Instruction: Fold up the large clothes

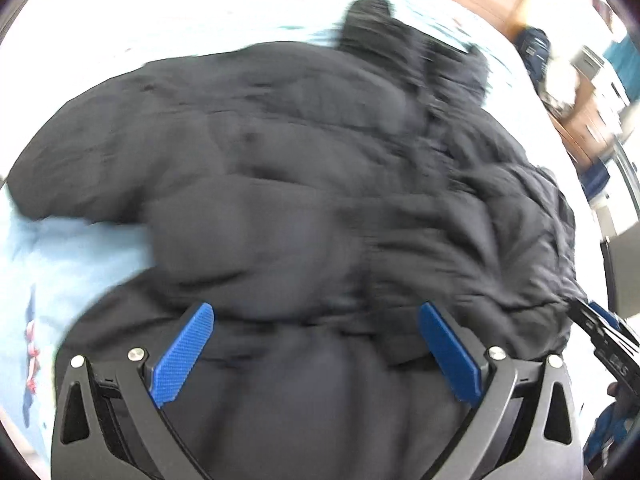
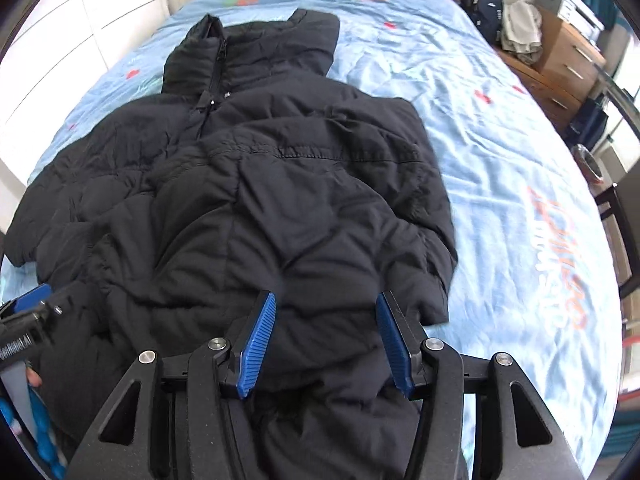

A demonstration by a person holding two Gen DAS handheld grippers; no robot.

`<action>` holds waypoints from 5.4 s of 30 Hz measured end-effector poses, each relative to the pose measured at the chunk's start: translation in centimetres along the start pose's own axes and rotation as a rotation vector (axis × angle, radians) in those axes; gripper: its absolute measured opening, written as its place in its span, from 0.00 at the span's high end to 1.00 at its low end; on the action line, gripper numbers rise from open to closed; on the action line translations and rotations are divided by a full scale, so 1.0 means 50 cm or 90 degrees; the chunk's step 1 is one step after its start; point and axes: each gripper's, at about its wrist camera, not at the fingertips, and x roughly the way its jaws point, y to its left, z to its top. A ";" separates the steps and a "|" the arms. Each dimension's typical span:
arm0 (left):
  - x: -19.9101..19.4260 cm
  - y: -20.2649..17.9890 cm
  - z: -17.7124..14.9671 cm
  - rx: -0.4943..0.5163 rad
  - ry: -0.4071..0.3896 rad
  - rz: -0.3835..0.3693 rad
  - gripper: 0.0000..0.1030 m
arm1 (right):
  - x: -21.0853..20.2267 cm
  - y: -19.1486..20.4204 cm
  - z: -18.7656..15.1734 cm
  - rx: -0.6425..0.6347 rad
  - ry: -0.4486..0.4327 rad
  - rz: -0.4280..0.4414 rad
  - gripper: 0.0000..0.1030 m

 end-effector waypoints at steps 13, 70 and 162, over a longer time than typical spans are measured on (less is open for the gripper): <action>0.000 0.575 0.047 -0.327 -0.021 -0.015 0.00 | -0.025 0.094 0.023 0.050 0.009 -0.042 0.48; -0.251 0.428 0.337 -0.066 -0.074 -0.310 0.88 | -0.520 0.025 -0.004 0.249 -0.136 -0.219 0.48; 0.104 0.099 0.120 0.185 0.099 -0.011 0.39 | 0.095 0.323 -0.085 -0.181 0.103 0.138 0.46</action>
